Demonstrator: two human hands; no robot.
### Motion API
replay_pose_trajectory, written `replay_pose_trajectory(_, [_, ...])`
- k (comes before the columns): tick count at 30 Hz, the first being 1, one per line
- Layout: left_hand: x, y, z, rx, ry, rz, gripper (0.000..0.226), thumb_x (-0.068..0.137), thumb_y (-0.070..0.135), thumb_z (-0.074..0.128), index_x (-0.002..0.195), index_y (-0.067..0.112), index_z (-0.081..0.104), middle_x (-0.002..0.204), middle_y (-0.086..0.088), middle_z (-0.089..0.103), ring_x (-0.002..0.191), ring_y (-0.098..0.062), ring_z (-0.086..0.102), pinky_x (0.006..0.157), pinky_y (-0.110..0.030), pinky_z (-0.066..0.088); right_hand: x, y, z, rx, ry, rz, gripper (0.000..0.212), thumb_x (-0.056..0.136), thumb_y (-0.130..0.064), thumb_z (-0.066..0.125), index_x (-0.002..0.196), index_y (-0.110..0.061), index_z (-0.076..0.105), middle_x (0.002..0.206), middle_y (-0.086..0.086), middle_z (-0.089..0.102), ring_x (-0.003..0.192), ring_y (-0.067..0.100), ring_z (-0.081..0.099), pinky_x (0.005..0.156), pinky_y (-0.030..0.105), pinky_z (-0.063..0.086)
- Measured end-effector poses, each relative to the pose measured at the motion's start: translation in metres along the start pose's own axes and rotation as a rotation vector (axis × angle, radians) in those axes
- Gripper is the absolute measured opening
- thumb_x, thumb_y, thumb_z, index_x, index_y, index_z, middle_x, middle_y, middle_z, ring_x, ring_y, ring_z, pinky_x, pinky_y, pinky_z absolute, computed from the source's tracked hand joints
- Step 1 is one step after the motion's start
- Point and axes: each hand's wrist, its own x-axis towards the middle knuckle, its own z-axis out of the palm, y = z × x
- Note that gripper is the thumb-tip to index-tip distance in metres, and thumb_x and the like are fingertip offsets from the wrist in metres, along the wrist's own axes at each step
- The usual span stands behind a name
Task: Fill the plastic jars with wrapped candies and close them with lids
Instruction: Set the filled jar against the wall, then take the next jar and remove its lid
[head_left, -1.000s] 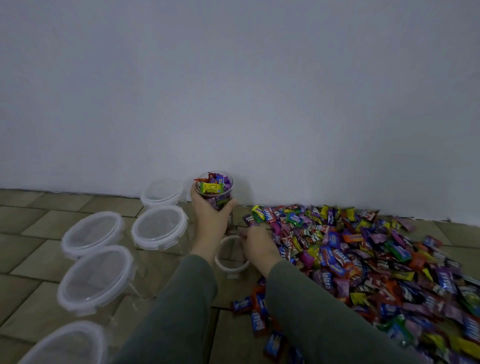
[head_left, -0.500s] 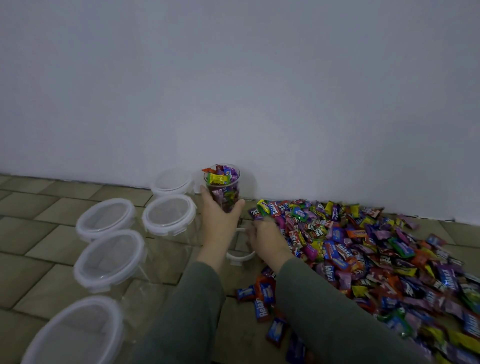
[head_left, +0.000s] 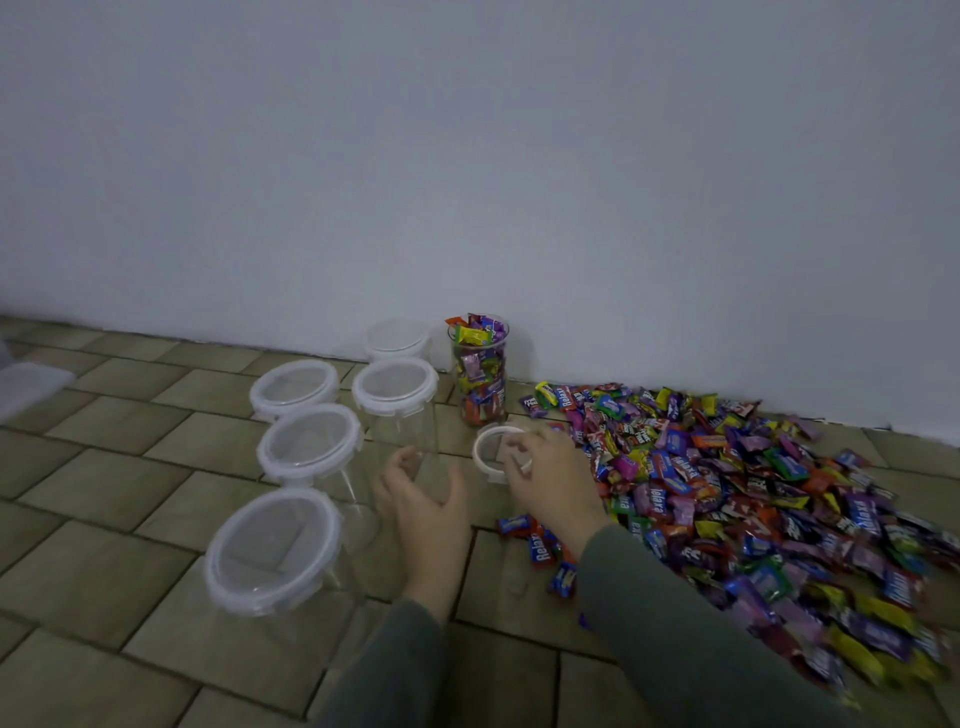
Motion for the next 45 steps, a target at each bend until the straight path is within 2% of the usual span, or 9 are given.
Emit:
replay_pose_trajectory(4, [0.004, 0.002, 0.007, -0.024, -0.018, -0.214, 0.099, 0.080, 0.032, 0.074, 0.151, 0.022, 0.006, 0.157, -0.010, 0.015, 0.140, -0.026, 0.026, 0.117, -0.043, 0.026, -0.039, 0.002, 0.014, -0.236, -0.169, 0.076, 0.044, 0.093, -0.046, 0.045, 0.132, -0.027, 0.049, 0.139, 0.000, 0.042, 0.131, 0.024, 0.033, 0.105, 0.043, 0.030])
replay_pose_trajectory(7, [0.017, 0.014, 0.015, -0.030, 0.034, -0.272, 0.113, 0.078, 0.025, 0.078, 0.153, 0.013, -0.006, 0.161, -0.010, 0.002, 0.148, -0.026, 0.009, 0.119, -0.037, 0.014, -0.059, 0.005, 0.021, -0.283, -0.213, 0.103, 0.053, 0.095, -0.053, 0.038, 0.142, -0.029, 0.039, 0.153, 0.004, 0.027, 0.144, 0.028, 0.017, 0.111, 0.052, 0.018])
replay_pose_trajectory(13, [0.048, 0.019, 0.021, 0.043, 0.108, -0.282, 0.107, 0.083, 0.029, 0.074, 0.154, 0.014, -0.004, 0.162, -0.009, 0.005, 0.149, -0.026, 0.010, 0.118, -0.040, 0.012, -0.075, 0.017, 0.029, -0.273, -0.260, 0.105, 0.089, 0.075, -0.069, -0.006, 0.145, -0.033, 0.034, 0.162, 0.002, 0.009, 0.148, 0.027, 0.000, 0.114, 0.058, 0.004])
replay_pose_trajectory(19, [0.042, 0.013, 0.019, 0.012, 0.060, -0.193, 0.103, 0.083, 0.026, 0.075, 0.155, 0.016, 0.001, 0.162, -0.009, 0.011, 0.148, -0.025, 0.015, 0.118, -0.038, 0.017, -0.078, 0.025, 0.027, -0.268, -0.261, 0.092, 0.093, 0.072, -0.068, -0.011, 0.147, -0.035, 0.032, 0.162, 0.000, 0.007, 0.149, 0.024, -0.004, 0.115, 0.056, 0.002])
replay_pose_trajectory(25, [-0.005, 0.000, 0.000, 0.023, -0.120, -0.008, 0.100, 0.086, 0.034, 0.071, 0.154, 0.011, 0.001, 0.161, -0.007, 0.011, 0.147, -0.020, 0.013, 0.114, -0.026, 0.013, -0.088, 0.030, 0.019, -0.287, -0.292, 0.109, 0.054, 0.100, -0.055, 0.021, 0.149, -0.034, 0.029, 0.162, 0.000, 0.007, 0.149, 0.023, -0.005, 0.116, 0.053, 0.000])
replay_pose_trajectory(31, [-0.043, -0.006, -0.022, 0.120, -0.225, 0.141, 0.100, 0.079, 0.045, 0.075, 0.151, 0.007, 0.016, 0.152, -0.011, 0.031, 0.140, -0.022, 0.031, 0.115, -0.043, 0.031, -0.099, 0.033, 0.015, -0.268, -0.265, 0.114, 0.052, 0.100, -0.054, 0.022, 0.149, -0.035, 0.029, 0.162, -0.001, 0.009, 0.149, 0.022, -0.002, 0.116, 0.052, 0.001])
replay_pose_trajectory(36, [-0.068, -0.015, -0.040, 0.144, -0.394, 0.233, 0.105, 0.076, 0.060, 0.070, 0.150, 0.007, 0.017, 0.147, -0.006, 0.029, 0.135, -0.013, 0.033, 0.110, -0.024, 0.028, -0.111, 0.035, 0.009, -0.296, -0.273, 0.108, 0.052, 0.101, -0.052, 0.024, 0.149, -0.032, 0.030, 0.162, 0.002, 0.008, 0.149, 0.021, -0.001, 0.117, 0.052, 0.003])
replay_pose_trajectory(42, [-0.085, -0.017, -0.046, 0.095, -0.430, 0.270, 0.095, 0.074, 0.034, 0.082, 0.145, 0.004, 0.025, 0.138, 0.001, 0.033, 0.124, 0.010, 0.032, 0.100, 0.002, 0.023, -0.125, 0.035, 0.004, -0.296, -0.281, 0.102, 0.052, 0.101, -0.050, 0.026, 0.149, -0.031, 0.029, 0.162, 0.002, 0.009, 0.149, 0.022, -0.003, 0.117, 0.052, 0.005])
replay_pose_trajectory(45, [-0.087, -0.015, -0.046, 0.068, -0.436, 0.271, 0.095, 0.074, 0.025, 0.083, 0.145, 0.004, 0.024, 0.139, -0.001, 0.033, 0.123, 0.015, 0.031, 0.101, 0.002, 0.023, -0.124, 0.036, 0.001, -0.276, -0.323, 0.101, 0.054, 0.100, -0.051, 0.028, 0.150, -0.030, 0.028, 0.162, 0.001, 0.008, 0.149, 0.021, -0.004, 0.118, 0.054, 0.005])
